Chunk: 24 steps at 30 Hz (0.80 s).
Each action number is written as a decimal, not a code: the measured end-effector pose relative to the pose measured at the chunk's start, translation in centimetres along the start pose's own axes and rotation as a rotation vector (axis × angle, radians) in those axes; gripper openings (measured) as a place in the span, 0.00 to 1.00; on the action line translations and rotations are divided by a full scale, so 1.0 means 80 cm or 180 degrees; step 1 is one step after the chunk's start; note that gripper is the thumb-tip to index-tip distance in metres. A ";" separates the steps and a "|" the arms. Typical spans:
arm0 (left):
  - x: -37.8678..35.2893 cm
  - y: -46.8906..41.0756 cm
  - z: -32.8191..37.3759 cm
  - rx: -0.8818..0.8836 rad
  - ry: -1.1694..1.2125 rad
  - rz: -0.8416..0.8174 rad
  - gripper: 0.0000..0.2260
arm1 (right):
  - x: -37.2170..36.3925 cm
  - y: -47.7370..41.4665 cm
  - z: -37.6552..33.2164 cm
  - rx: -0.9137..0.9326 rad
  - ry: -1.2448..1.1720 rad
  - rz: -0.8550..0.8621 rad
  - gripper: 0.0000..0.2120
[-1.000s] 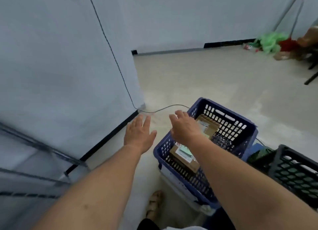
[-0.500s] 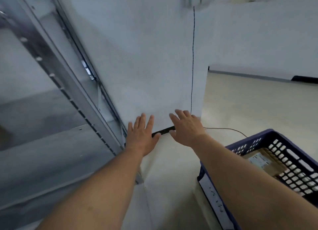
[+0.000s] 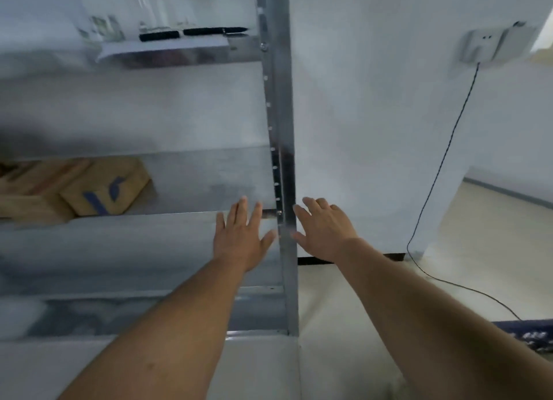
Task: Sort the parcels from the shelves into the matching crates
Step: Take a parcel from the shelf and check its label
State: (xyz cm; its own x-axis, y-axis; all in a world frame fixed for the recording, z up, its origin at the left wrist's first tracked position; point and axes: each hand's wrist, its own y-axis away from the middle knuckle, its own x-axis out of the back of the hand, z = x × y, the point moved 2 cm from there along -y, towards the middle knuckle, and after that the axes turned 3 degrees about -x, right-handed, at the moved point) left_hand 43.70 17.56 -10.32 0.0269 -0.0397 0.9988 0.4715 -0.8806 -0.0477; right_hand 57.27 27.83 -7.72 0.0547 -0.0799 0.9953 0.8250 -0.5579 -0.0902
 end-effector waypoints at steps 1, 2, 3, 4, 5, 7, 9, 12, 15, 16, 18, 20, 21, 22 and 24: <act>0.003 0.006 -0.027 0.0058 -0.0032 0.0028 0.32 | 0.003 -0.010 -0.024 0.0058 0.0011 0.0010 0.26; 0.005 0.011 -0.055 0.0123 -0.0055 0.0060 0.32 | 0.006 -0.021 -0.049 0.0123 0.0034 0.0021 0.26; 0.007 0.017 -0.082 0.0186 -0.0071 0.0084 0.33 | 0.009 -0.031 -0.073 0.0192 0.0064 0.0029 0.25; 0.009 0.022 -0.110 0.0244 -0.0079 0.0092 0.34 | 0.012 -0.042 -0.096 0.0258 0.0096 0.0026 0.26; 0.010 0.028 -0.137 0.0296 -0.0075 0.0087 0.35 | 0.014 -0.052 -0.120 0.0314 0.0124 0.0023 0.26; 0.012 0.040 -0.191 0.0397 -0.0050 0.0076 0.37 | 0.017 -0.071 -0.167 0.0384 0.0167 0.0025 0.27; 0.014 0.053 -0.242 0.0489 -0.0015 0.0112 0.38 | 0.018 -0.090 -0.215 0.0431 0.0195 0.0043 0.26; 0.018 0.072 -0.311 0.0612 0.0049 0.0220 0.39 | 0.019 -0.116 -0.280 0.0531 0.0177 0.0081 0.24; 0.020 0.089 -0.370 0.0744 0.0148 0.0282 0.38 | 0.019 -0.143 -0.337 0.0626 0.0152 0.0122 0.23; 0.020 0.093 -0.388 0.0801 0.0175 0.0277 0.38 | 0.019 -0.151 -0.354 0.0661 0.0156 0.0118 0.23; 0.016 0.097 -0.420 0.0917 0.0212 0.0259 0.37 | 0.016 -0.169 -0.383 0.0723 0.0179 0.0094 0.23; 0.012 0.095 -0.448 0.1005 0.0262 0.0253 0.37 | 0.012 -0.189 -0.406 0.0783 0.0212 0.0078 0.23; 0.010 0.092 -0.459 0.1037 0.0294 0.0253 0.37 | 0.009 -0.199 -0.414 0.0811 0.0230 0.0075 0.22; 0.007 0.087 -0.470 0.1064 0.0337 0.0260 0.37 | 0.007 -0.209 -0.421 0.0833 0.0242 0.0071 0.22; 0.002 0.073 -0.489 0.1101 0.0434 0.0278 0.35 | 0.002 -0.232 -0.430 0.0861 0.0242 0.0057 0.22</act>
State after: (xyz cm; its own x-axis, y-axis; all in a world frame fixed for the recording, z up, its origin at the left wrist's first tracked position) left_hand 11.97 -6.06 -10.22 -0.0264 -0.1905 0.9813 0.7430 -0.6605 -0.1083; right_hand 22.61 9.74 -7.11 0.0367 -0.1553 0.9872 0.9450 -0.3158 -0.0848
